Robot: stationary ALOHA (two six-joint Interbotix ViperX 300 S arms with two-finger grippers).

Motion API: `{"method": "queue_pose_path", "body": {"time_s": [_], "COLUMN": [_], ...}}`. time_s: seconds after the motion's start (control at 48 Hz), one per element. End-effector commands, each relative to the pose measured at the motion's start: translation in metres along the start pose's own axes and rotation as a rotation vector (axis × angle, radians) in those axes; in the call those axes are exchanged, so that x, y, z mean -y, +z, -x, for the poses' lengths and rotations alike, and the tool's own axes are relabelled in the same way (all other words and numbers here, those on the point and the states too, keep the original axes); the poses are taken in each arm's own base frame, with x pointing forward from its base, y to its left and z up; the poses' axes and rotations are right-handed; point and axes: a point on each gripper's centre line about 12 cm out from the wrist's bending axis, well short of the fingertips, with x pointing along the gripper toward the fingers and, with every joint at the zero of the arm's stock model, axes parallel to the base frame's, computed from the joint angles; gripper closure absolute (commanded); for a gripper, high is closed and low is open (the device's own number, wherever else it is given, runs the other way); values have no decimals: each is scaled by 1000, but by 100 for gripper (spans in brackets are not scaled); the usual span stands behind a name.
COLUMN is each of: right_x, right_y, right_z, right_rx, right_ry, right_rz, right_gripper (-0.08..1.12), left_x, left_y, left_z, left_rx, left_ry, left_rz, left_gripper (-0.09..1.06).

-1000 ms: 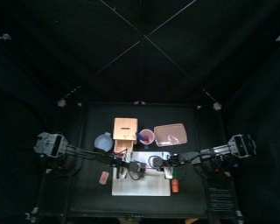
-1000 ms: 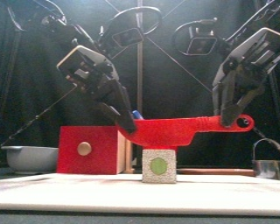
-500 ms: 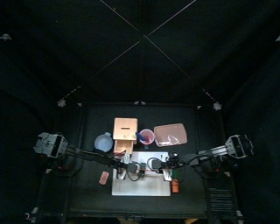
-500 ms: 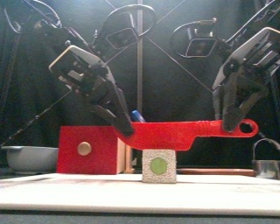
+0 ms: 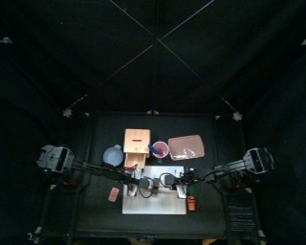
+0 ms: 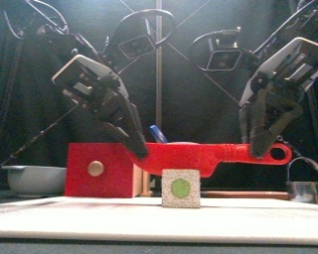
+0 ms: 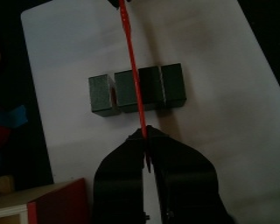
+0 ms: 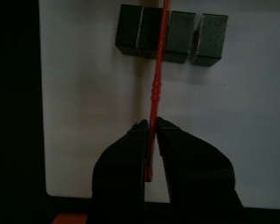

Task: Place sushi on board then cut the sushi with the knife then place the pieces on the plate
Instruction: Cut the sushi into 4 pieces

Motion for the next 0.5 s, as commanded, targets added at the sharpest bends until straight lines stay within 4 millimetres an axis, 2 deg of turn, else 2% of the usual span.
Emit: {"method": "queue_pose_path", "body": {"time_s": [0.021,0.229,0.5], "right_x": [-7,-10,-18], "right_y": [8,7,24], "right_z": [0,-14,-6], "right_rx": [17,-16,18], "right_ry": [14,14,30], "right_rz": [14,14,34], "right_gripper": [57,57,57], "left_x": [0,6,6], "left_y": [5,2,17], "left_z": [-2,-9,2], "left_rx": [26,28,79], "left_ry": [-2,-13,-12], "left_rz": [3,3,-2], "left_gripper": [59,59,59]}}
